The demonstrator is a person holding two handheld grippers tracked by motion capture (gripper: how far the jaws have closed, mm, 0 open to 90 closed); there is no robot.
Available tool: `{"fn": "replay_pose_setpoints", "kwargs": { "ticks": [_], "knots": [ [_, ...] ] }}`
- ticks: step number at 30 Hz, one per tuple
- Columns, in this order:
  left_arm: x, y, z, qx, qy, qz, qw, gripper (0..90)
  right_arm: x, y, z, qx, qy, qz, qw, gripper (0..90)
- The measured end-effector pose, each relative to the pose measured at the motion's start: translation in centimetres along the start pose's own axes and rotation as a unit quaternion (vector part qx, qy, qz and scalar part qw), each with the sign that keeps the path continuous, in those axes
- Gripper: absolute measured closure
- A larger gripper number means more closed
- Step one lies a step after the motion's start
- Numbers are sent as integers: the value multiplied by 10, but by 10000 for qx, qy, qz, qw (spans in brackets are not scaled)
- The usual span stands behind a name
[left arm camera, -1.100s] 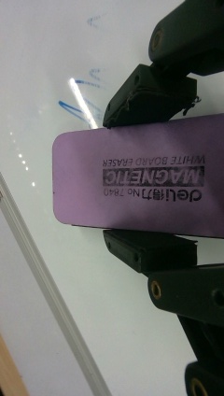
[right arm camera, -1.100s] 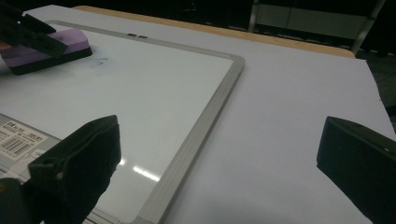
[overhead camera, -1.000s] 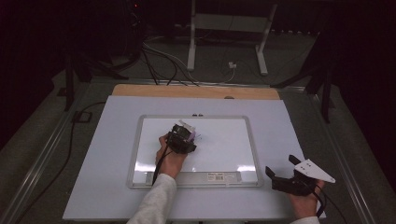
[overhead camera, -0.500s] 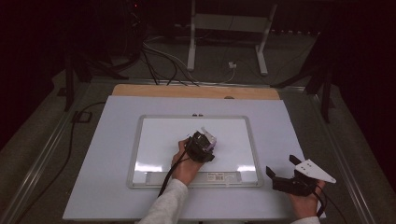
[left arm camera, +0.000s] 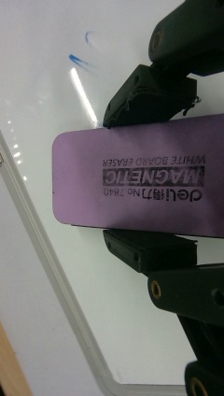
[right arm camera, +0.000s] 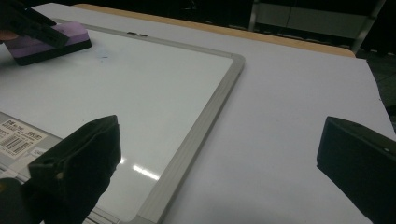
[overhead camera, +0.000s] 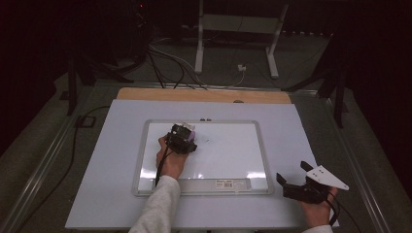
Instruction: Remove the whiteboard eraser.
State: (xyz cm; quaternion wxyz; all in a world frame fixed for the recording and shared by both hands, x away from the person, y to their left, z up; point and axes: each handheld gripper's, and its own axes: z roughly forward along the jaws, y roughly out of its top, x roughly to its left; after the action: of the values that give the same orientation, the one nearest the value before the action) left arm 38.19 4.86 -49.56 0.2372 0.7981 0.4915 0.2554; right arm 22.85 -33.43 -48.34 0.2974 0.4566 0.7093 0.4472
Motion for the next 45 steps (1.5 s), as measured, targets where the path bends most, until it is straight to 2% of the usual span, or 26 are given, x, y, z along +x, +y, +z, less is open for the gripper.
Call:
{"fn": "replay_pose_setpoints", "kwargs": {
  "ticks": [3, 7, 10, 11, 12, 14, 17, 18, 21, 23, 26, 29, 32, 34, 39, 41, 43, 45],
  "knots": [
    [-9, 2, 1, -75, -178, 48, 9998, 416, 0, 0, 0, 2, 4, -8, 10000, 0],
    [-28, 5, 0, -193, -580, 247, 9978, 416, 0, 0, 1, -1, 2, -13, 10000, 0],
    [-42, 4, -2, -300, -1141, 504, 9917, 415, 0, 0, 0, -2, -1, -14, 10000, 0],
    [-45, 4, -3, -346, -1156, 629, 9907, 415, 0, 0, 0, -3, -3, -12, 10000, 0],
    [-47, 4, -3, -357, -1110, 709, 9906, 415, 0, 0, 0, -5, -3, -13, 10000, 0],
    [-43, 5, -2, -320, -1151, 600, 9910, 415, 0, 1, 1, -4, 2, -28, 10000, 0],
    [-30, 6, 1, -228, -792, 483, 9954, 415, 1, 1, 1, 2, -4, -36, 10000, 0],
    [-24, 6, 1, -179, -613, 454, 9969, 416, 0, 1, 1, 7, -8, -45, 10000, 0],
    [-3, 2, 2, -50, -218, 197, 9996, 416, 0, 0, 0, 0, -16, -30, 10000, 0],
    [13, -2, 2, 17, -48, -39, 10000, 416, -1, 0, -1, 1, -19, -23, 10000, 0],
    [34, -8, 2, 80, 73, -398, 9991, 416, 0, 0, 0, 10, -11, -21, 10000, 0],
    [37, -8, 4, 39, 37, -473, 9989, 416, 1, 0, 1, 15, -1, -48, 10000, 0],
    [30, -4, 7, -13, -50, -433, 9990, 416, 2, 0, 1, 20, 0, -48, 10000, 0],
    [21, 1, 9, -32, -134, -372, 9992, 416, 1, 0, 1, 24, -1, -42, 10000, 0],
    [-18, 12, 10, -154, -383, 79, 9991, 416, 1, 0, 1, 23, 5, -39, 10000, 0],
    [-35, 15, 8, -200, -562, 254, 9979, 416, 2, 0, 1, 20, 12, -60, 10000, 0],
    [-49, 17, 7, -253, -838, 462, 9951, 415, 3, 0, 2, 34, 27, -72, 10000, 0],
    [-60, 18, 4, -332, -826, 749, 9932, 415, 3, 0, 2, 36, 32, -84, 10000, 0]
  ]
}}
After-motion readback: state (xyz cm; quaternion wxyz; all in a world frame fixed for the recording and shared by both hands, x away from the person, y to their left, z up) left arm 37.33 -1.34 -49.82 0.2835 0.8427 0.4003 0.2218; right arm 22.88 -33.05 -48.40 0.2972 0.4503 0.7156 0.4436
